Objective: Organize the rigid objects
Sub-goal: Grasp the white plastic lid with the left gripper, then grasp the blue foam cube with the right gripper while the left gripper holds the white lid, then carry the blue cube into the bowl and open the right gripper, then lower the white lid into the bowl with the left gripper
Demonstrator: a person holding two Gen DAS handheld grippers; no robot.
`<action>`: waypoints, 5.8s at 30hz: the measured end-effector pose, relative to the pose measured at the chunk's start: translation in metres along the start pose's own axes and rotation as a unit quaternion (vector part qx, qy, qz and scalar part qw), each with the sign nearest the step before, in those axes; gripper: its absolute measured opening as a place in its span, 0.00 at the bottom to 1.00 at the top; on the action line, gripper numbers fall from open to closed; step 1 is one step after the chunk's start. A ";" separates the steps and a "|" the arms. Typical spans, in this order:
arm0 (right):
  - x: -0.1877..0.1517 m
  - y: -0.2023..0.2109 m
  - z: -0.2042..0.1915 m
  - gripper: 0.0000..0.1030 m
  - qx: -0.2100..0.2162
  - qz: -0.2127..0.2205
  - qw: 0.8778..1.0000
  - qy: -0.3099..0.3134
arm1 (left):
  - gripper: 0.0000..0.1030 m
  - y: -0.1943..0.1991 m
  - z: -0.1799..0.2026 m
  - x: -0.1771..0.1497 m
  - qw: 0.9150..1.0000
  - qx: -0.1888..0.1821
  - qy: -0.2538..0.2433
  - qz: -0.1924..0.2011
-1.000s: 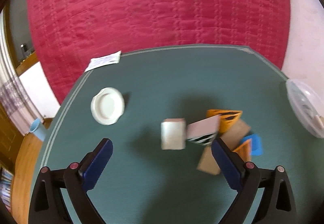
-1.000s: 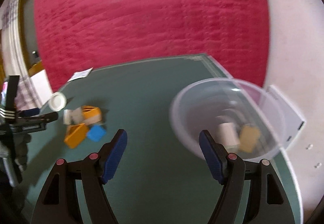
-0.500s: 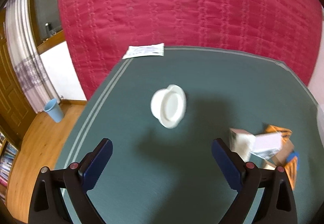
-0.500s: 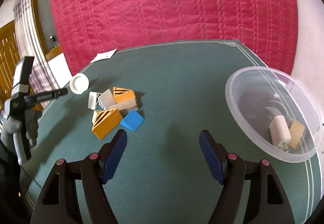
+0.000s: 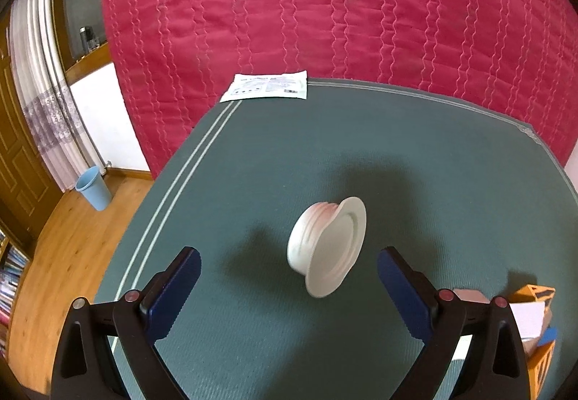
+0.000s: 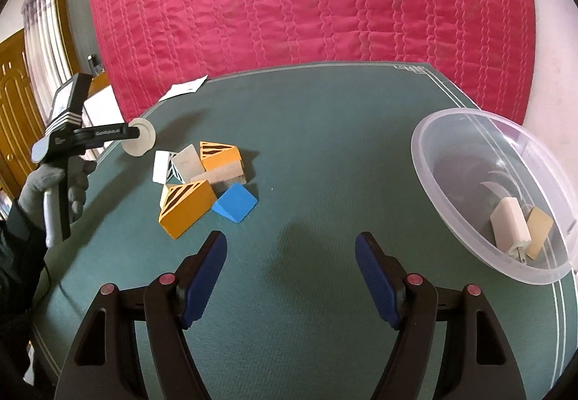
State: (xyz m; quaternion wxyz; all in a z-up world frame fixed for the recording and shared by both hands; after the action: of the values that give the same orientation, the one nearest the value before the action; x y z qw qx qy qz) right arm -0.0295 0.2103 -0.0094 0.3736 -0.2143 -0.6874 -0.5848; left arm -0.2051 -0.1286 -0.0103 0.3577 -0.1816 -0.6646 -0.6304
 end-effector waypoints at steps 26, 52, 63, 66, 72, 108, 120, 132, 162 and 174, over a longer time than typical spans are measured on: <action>0.014 -0.045 -0.027 0.72 0.034 -0.044 0.998 0.002 | 0.25 -0.025 0.009 -0.007 0.997 -0.068 0.012 -0.036; 0.033 -0.088 -0.067 0.42 0.034 -0.066 0.987 0.146 | 0.23 0.026 0.036 -0.011 0.994 -0.107 -0.021 0.013; 0.015 -0.060 -0.058 0.39 0.051 -0.058 0.991 0.107 | 0.23 0.052 0.052 -0.020 0.990 -0.131 -0.036 0.030; 0.014 -0.051 -0.052 0.39 0.052 -0.050 0.993 0.092 | 0.23 0.061 0.058 -0.022 0.989 -0.140 -0.039 0.037; 0.019 -0.033 -0.042 0.39 0.050 -0.026 0.996 0.070 | 0.23 0.077 0.069 -0.027 0.986 -0.156 -0.046 0.045; 0.025 0.015 0.152 0.50 -0.108 0.045 0.983 -0.139 | 0.23 0.113 0.151 -0.064 0.971 -0.214 -0.104 0.028; -0.012 0.066 0.196 0.50 -0.195 0.073 0.964 -0.163 | 0.23 0.126 0.203 -0.078 0.961 -0.232 -0.149 0.020; -0.028 0.085 0.220 0.51 -0.215 0.094 0.950 -0.206 | 0.23 0.147 0.288 -0.091 0.941 -0.267 -0.209 0.019; -0.026 0.090 0.212 0.54 -0.186 0.117 0.952 -0.213 | 0.23 0.123 0.402 -0.102 0.921 -0.275 -0.277 -0.009; -0.028 0.087 0.210 0.54 -0.184 0.112 0.954 -0.210 | 0.26 0.110 0.398 -0.104 0.925 -0.263 -0.272 -0.025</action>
State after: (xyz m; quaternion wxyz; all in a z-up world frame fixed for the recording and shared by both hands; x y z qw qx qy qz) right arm -0.0037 0.4360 0.0174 0.2377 -0.4731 -0.6022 -0.5975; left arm -0.1563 0.2933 0.0146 0.0866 -0.4167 -0.5510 -0.7178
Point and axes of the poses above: each gripper's, at about its wrist camera, not at the fingertips, and y roughly against the way its jaws point, z to its right, x to its top, the point moved 8 cm from there along -y, roughly the way its jaws point, and after that the axes turned 8 degrees about y, right-handed, at the moved point
